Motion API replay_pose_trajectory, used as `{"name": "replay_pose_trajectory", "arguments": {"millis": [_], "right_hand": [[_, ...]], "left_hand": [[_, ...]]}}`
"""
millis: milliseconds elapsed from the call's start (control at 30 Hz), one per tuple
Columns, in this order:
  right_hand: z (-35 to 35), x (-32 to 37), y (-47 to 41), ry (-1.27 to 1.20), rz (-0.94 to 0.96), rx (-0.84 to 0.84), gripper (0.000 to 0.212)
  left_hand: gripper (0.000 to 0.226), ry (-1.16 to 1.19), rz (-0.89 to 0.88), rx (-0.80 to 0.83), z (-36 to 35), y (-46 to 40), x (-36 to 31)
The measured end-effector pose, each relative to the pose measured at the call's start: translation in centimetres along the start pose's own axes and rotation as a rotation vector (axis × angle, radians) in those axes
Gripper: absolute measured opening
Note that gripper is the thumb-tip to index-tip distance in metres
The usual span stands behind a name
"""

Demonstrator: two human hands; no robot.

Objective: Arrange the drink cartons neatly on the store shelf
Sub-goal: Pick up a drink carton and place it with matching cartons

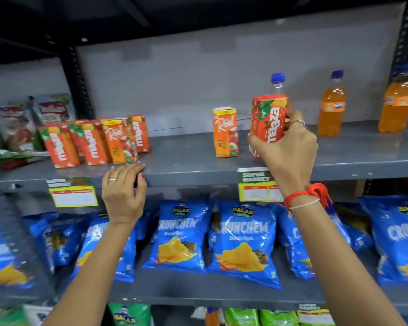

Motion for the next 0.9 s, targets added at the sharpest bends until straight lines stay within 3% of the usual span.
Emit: {"name": "replay_pose_trajectory", "arguments": {"millis": [267, 533, 800, 900], "right_hand": [[-11.1, 5.6, 4.3, 0.034, -0.033, 0.148, 0.053], [-20.0, 7.9, 6.6, 0.095, -0.12, 0.294, 0.062], [-22.0, 8.1, 7.3, 0.14, -0.148, 0.276, 0.073], [-21.3, 9.5, 8.1, 0.14, -0.02, 0.147, 0.084]], "left_hand": [[0.036, -0.002, -0.09, 0.072, -0.2, -0.2, 7.1], [0.034, 0.02, -0.161, -0.03, -1.0, -0.3, 10.3], [0.041, 0.019, -0.171, -0.138, -1.2, -0.2, 10.6], [0.042, 0.011, -0.185, -0.137, -1.3, -0.1, 10.5]]}}
Point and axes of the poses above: each hand's wrist, its own y-axis away from the middle knuckle, its own z-axis out of the back of the hand, x = y × z, the point moved 8 cm from there along -y, towards the middle knuckle, and after that the axes turned 12 degrees about -y, right-handed, at the moved point
